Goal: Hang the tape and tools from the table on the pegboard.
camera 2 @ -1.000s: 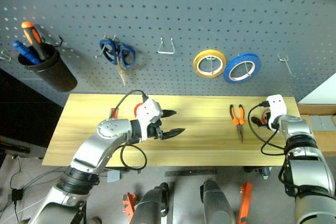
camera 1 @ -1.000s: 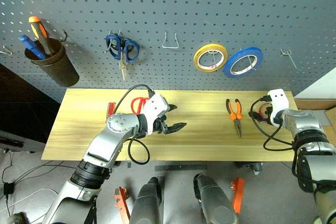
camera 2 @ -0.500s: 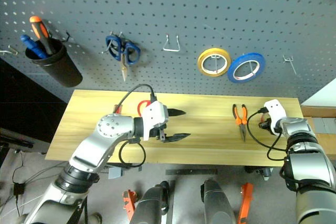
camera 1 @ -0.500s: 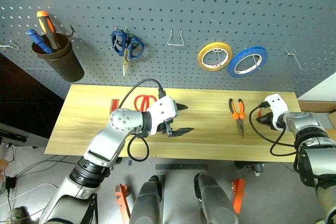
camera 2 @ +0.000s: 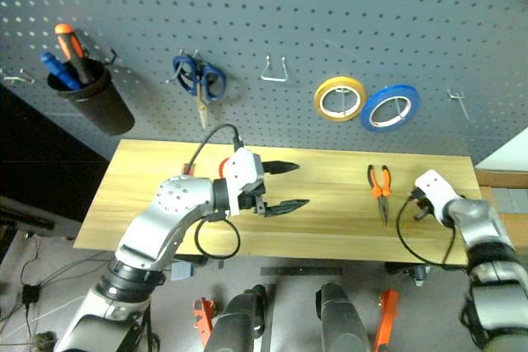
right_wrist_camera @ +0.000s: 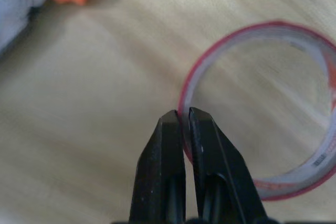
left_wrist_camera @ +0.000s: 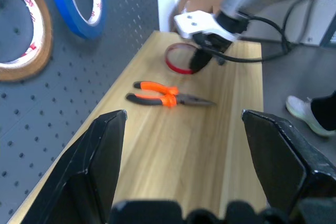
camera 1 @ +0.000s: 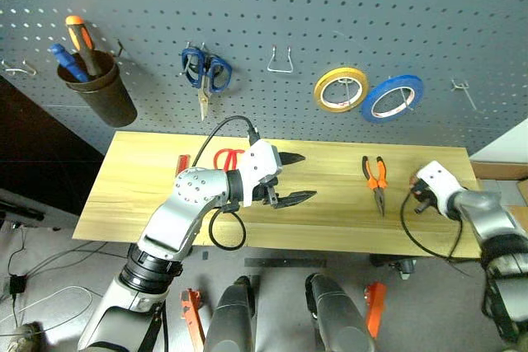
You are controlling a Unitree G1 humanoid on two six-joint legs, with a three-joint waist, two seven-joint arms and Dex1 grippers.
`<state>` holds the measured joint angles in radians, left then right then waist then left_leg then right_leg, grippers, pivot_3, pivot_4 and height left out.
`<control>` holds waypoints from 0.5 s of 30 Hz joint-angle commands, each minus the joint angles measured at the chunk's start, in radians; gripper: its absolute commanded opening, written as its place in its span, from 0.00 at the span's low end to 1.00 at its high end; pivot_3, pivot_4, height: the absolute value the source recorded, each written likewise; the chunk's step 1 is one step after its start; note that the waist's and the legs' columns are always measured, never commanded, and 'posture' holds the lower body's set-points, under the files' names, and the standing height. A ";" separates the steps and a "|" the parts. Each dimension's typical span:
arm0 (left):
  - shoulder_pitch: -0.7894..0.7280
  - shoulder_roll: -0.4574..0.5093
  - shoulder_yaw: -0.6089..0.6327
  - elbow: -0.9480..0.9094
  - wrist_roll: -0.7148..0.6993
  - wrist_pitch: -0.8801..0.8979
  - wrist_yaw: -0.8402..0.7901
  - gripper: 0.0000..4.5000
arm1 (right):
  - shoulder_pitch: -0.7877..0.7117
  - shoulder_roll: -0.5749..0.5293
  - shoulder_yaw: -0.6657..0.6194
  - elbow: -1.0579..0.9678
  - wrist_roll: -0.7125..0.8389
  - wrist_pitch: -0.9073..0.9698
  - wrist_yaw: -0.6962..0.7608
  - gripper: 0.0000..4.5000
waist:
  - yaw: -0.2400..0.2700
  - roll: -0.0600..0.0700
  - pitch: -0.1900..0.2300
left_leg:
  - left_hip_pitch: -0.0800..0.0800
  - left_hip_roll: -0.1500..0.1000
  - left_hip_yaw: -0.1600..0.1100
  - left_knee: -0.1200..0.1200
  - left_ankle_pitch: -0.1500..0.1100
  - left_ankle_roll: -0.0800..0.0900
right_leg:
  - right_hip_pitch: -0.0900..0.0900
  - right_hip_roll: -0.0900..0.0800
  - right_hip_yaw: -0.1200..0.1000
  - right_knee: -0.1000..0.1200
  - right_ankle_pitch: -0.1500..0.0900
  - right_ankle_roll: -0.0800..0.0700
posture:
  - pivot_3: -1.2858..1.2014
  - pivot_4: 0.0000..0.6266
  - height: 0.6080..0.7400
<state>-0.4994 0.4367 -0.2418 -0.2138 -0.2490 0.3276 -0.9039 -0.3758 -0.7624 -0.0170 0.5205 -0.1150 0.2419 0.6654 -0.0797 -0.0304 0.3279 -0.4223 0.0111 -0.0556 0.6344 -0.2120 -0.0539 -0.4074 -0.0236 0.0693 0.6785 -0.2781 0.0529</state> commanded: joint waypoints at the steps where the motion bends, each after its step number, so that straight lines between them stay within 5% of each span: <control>1: -0.026 -0.029 0.008 -0.036 -0.015 -0.038 0.009 0.84 | 0.206 -0.034 -0.167 -0.484 0.026 0.095 -0.059 0.01 | -0.005 0.000 -0.001 | -0.001 0.000 0.000 0.000 0.000 0.000 | 0.000 0.000 0.000 0.000 0.000 0.001 | 0.44 0.42 1.00; 5: -0.048 -0.055 -0.013 -0.005 0.012 -0.107 -0.005 0.84 | 0.409 0.064 -0.254 -0.938 0.019 0.222 -0.147 0.01 | -0.025 0.000 -0.002 | 0.001 -0.001 0.002 0.001 0.000 0.000 | 0.000 0.002 0.002 0.000 -0.001 0.003 | 0.42 0.42 1.00; 8: -0.069 -0.079 -0.023 0.025 0.023 -0.147 -0.006 0.84 | 0.425 0.131 -0.239 -1.124 -0.008 0.269 -0.213 0.01 | -0.039 0.001 -0.003 | 0.002 0.000 0.001 0.001 0.002 -0.003 | 0.000 0.005 0.002 0.002 -0.002 0.006 | 0.42 0.42 1.00; 15: -0.130 -0.124 -0.005 0.109 0.046 -0.230 0.024 0.84 | 0.213 0.167 -0.233 -1.063 0.004 0.268 -0.292 0.01 | -0.060 0.000 -0.004 | 0.002 -0.002 0.002 0.009 0.003 -0.002 | 0.002 0.005 0.003 0.002 0.002 0.010 | 0.42 0.39 1.00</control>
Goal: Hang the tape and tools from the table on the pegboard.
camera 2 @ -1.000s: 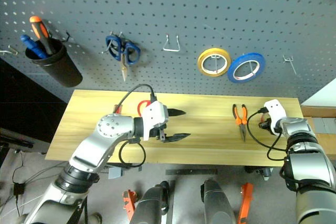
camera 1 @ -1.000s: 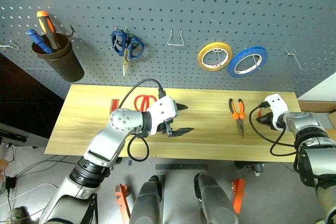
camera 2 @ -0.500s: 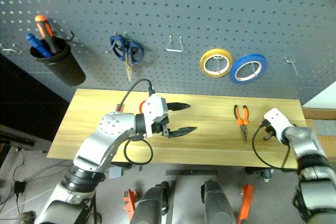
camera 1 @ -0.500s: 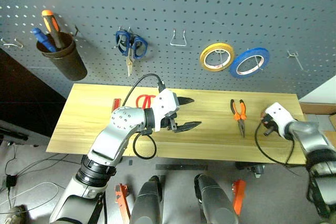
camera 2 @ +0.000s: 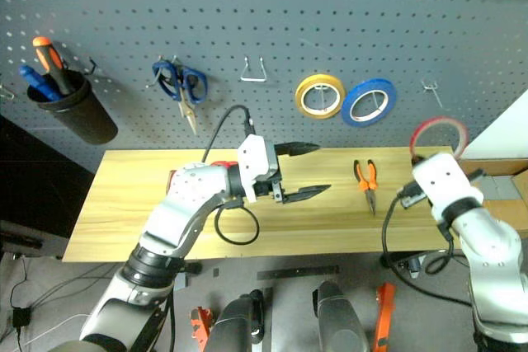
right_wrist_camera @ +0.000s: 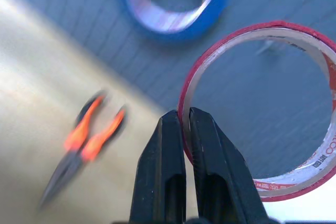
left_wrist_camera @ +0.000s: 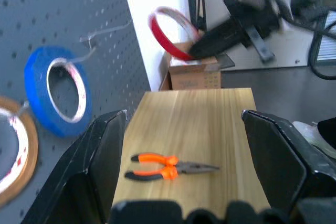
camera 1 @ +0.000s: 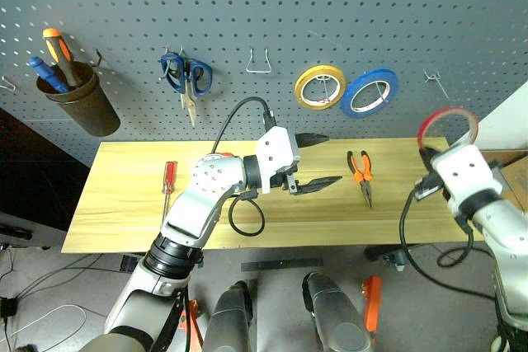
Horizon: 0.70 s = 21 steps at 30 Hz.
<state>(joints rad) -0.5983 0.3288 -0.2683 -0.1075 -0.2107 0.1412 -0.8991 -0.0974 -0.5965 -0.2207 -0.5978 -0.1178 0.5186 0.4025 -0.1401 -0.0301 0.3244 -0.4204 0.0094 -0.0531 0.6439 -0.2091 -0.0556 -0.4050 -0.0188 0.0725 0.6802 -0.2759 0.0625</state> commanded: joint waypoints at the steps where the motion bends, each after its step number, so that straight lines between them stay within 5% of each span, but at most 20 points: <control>1: -0.039 -0.021 0.026 0.009 0.008 -0.048 0.027 0.84 | -0.111 0.003 -0.038 0.123 0.023 -0.022 -0.037 0.01 | -0.001 0.000 0.000 | 0.000 0.000 0.000 0.000 0.000 0.000 | 0.000 0.000 0.000 0.000 0.000 0.000 | 0.42 0.39 1.00; 11: -0.049 -0.008 0.043 0.037 0.015 -0.062 0.037 0.84 | -0.410 0.002 -0.029 0.712 0.106 -0.249 -0.029 0.01 | -0.003 0.001 -0.002 | -0.004 0.000 0.000 -0.001 -0.001 0.002 | -0.003 -0.001 -0.001 0.000 0.004 -0.006 | 0.43 0.38 1.00; 16: -0.045 0.006 0.076 0.068 0.012 -0.052 0.056 0.84 | -0.440 0.041 -0.009 0.792 0.143 -0.282 -0.023 0.01 | -0.001 0.001 -0.002 | -0.004 0.000 -0.001 0.000 -0.001 0.002 | -0.003 -0.001 -0.001 0.000 0.004 -0.007 | 0.43 0.38 1.00; 21: -0.019 0.107 0.113 0.148 0.032 -0.088 0.003 0.84 | -0.312 0.104 0.038 0.633 0.163 -0.158 -0.031 0.29 | -0.001 0.001 -0.002 | -0.004 0.001 -0.001 0.000 -0.001 0.002 | -0.003 -0.001 -0.001 0.001 0.004 -0.007 | 0.43 0.41 1.00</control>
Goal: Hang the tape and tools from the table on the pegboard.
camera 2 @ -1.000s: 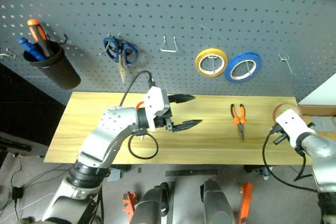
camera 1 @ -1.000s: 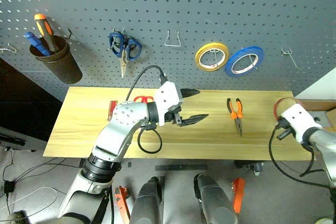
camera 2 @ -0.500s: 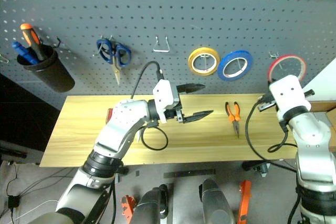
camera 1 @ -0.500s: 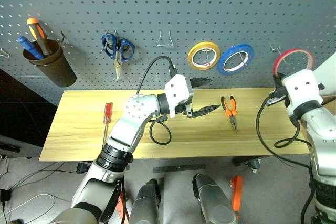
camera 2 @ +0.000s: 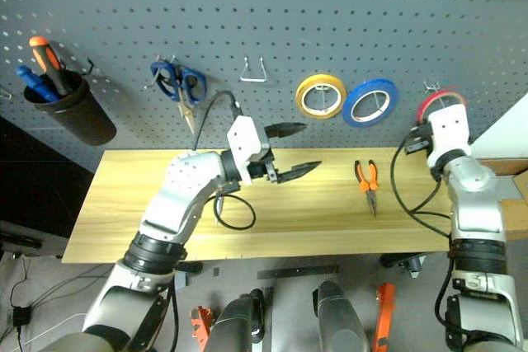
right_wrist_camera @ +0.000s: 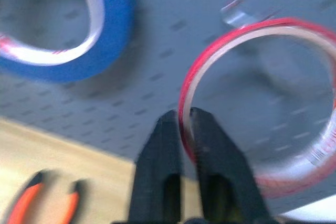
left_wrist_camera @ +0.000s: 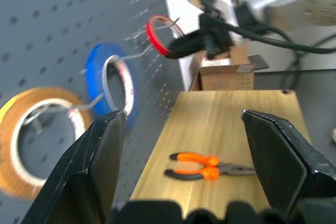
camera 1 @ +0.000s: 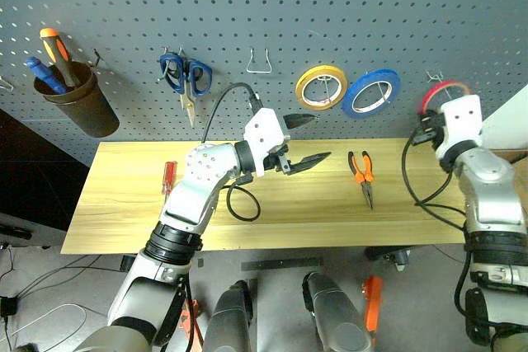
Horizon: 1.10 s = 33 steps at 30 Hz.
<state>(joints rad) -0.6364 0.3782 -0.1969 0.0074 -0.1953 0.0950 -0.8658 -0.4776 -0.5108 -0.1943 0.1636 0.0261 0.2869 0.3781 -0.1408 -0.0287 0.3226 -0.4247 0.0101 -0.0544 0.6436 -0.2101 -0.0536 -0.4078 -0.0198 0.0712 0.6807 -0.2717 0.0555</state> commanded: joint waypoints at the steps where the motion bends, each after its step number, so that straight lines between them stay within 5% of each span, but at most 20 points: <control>1: 0.022 0.077 0.044 0.049 0.021 -0.051 -0.039 0.84 | 0.093 0.027 0.019 -0.166 0.019 0.106 -0.012 0.37 | 0.000 0.000 0.000 | 0.000 0.000 0.000 0.000 0.000 0.000 | 0.000 0.000 0.000 0.000 0.000 0.000 | 0.43 0.41 1.00; 5: 0.037 0.162 0.040 0.131 0.056 -0.110 -0.090 0.84 | 0.162 0.110 0.054 -0.329 0.045 0.420 -0.069 0.68 | -0.001 0.000 0.000 | 0.000 0.002 0.000 0.001 0.000 0.000 | -0.001 0.000 0.000 0.001 0.000 0.000 | 0.43 0.43 1.00; 10: 0.031 0.197 0.034 0.195 0.087 -0.158 -0.122 0.84 | 0.057 0.219 0.048 -0.242 0.048 0.635 -0.178 0.99 | 0.001 0.000 0.000 | 0.000 0.002 0.000 0.001 0.000 0.000 | -0.001 -0.001 0.000 0.001 0.000 0.000 | 0.43 0.45 1.00; 16: 0.020 0.191 0.035 0.205 0.098 -0.165 -0.132 0.84 | -0.133 0.291 0.000 0.102 0.058 0.608 -0.266 0.99 | 0.000 0.000 0.000 | -0.001 0.002 0.000 0.000 0.000 0.001 | -0.002 -0.001 0.000 0.001 0.001 -0.001 | 0.44 0.45 1.00; 29: 0.032 0.193 0.041 0.180 0.108 -0.149 -0.123 0.84 | -0.391 0.267 -0.013 0.700 0.062 0.360 -0.307 0.99 | 0.001 0.000 0.000 | -0.006 0.001 0.000 0.000 0.000 0.001 | -0.007 -0.001 -0.001 0.001 0.001 -0.001 | 0.46 0.43 1.00; 33: 0.041 0.194 0.042 0.175 0.110 -0.149 -0.119 0.84 | -0.420 0.268 -0.018 0.747 0.069 0.367 -0.308 0.78 | 0.002 0.000 0.000 | -0.006 0.001 0.000 0.000 0.000 0.001 | -0.007 -0.001 -0.001 0.001 0.001 -0.001 | 0.46 0.43 1.00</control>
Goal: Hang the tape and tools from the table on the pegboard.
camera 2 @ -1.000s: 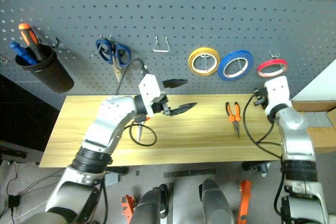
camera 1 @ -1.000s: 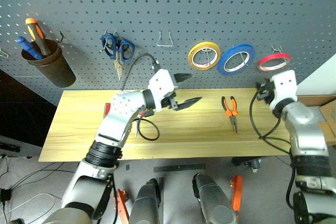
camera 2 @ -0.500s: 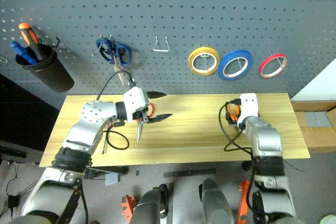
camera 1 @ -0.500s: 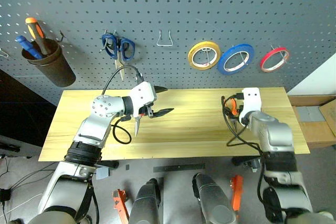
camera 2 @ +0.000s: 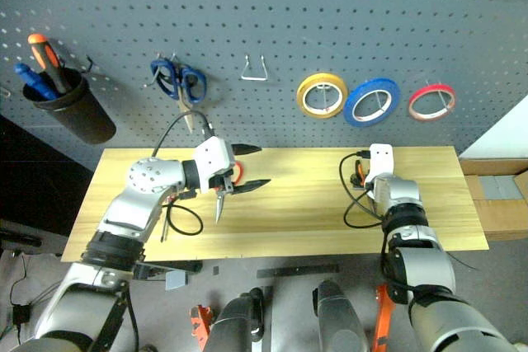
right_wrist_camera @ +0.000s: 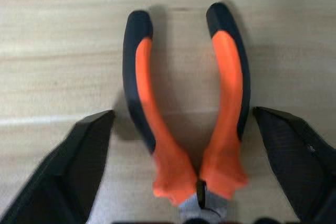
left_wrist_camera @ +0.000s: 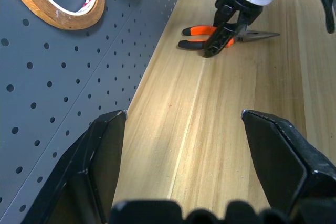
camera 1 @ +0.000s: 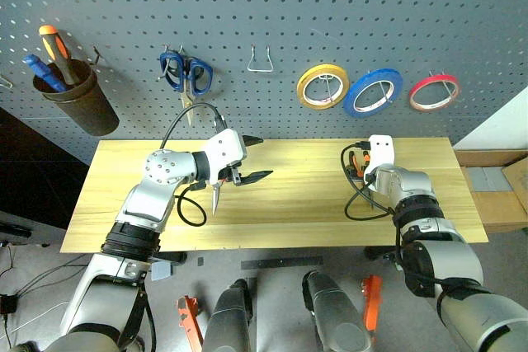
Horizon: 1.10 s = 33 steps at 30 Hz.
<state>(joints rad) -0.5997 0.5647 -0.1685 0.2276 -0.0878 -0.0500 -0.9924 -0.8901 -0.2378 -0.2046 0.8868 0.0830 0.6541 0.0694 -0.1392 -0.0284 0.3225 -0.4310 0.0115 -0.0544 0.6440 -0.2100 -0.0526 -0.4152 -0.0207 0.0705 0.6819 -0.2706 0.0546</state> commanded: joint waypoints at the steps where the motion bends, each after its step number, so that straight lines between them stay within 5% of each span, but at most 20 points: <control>1: 0.005 0.007 0.014 -0.044 0.003 -0.005 0.009 0.84 | -0.009 -0.003 -0.006 0.024 0.013 0.003 0.000 0.70 | 0.000 0.000 0.000 | 0.000 0.000 0.000 0.000 0.000 0.000 | 0.000 0.000 0.000 0.000 0.000 0.000 | 0.46 0.43 1.00; 3: 0.008 0.006 0.017 -0.044 0.001 -0.002 0.014 0.84 | -0.008 0.002 -0.001 0.021 0.012 0.003 -0.003 0.58 | 0.000 0.000 0.000 | 0.000 0.000 0.000 0.000 0.000 0.000 | 0.000 0.000 0.000 0.000 0.000 0.000 | 0.46 0.42 1.00; 11: 0.068 -0.004 0.060 -0.106 -0.039 0.068 0.074 0.84 | 0.096 0.063 -0.009 -0.265 0.034 0.022 -0.084 0.57 | -0.002 0.000 0.000 | -0.001 0.001 0.000 0.000 0.000 0.000 | -0.002 0.000 0.000 0.001 0.000 0.000 | 0.45 0.43 1.00; 17: 0.161 0.015 0.165 -0.217 -0.121 0.201 0.127 0.84 | 0.408 0.189 0.106 -1.144 0.104 0.372 -0.116 0.57 | -0.001 0.000 0.000 | -0.005 0.002 0.000 -0.001 0.000 0.000 | -0.007 -0.001 0.001 0.003 0.000 0.000 | 0.45 0.44 1.00; 22: 0.207 0.028 0.246 -0.270 -0.167 0.269 0.169 0.84 | 0.570 0.260 0.312 -1.568 0.123 0.532 -0.142 0.57 | 0.000 0.001 -0.001 | -0.004 0.004 -0.002 0.000 0.000 0.000 | -0.007 0.000 0.000 0.005 0.000 0.000 | 0.45 0.44 1.00; 26: 0.230 0.023 0.321 -0.318 -0.219 0.301 0.210 0.84 | 0.448 0.224 0.417 -1.611 0.068 0.456 -0.126 0.57 | -0.001 0.001 -0.001 | -0.003 0.003 -0.001 0.002 0.002 -0.001 | -0.007 0.000 0.001 0.006 0.000 0.000 | 0.46 0.43 1.00; 33: 0.282 0.049 0.414 -0.373 -0.272 0.332 0.238 0.84 | 0.147 0.235 0.373 -1.371 0.040 0.239 -0.084 0.57 | 0.007 -0.007 -0.007 | -0.003 0.002 -0.002 0.000 0.004 0.000 | -0.007 0.000 -0.001 0.007 0.002 -0.001 | 0.48 0.38 1.00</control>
<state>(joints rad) -0.3252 0.5940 0.2001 -0.0890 -0.3330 0.2819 -0.7659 -0.7080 -0.0206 0.1825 -0.5081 0.1237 0.9658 -0.0266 -0.1323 -0.0350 0.3156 -0.4338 0.0141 -0.0567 0.6430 -0.2056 -0.0530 -0.4221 -0.0207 0.0690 0.6885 -0.2689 0.0530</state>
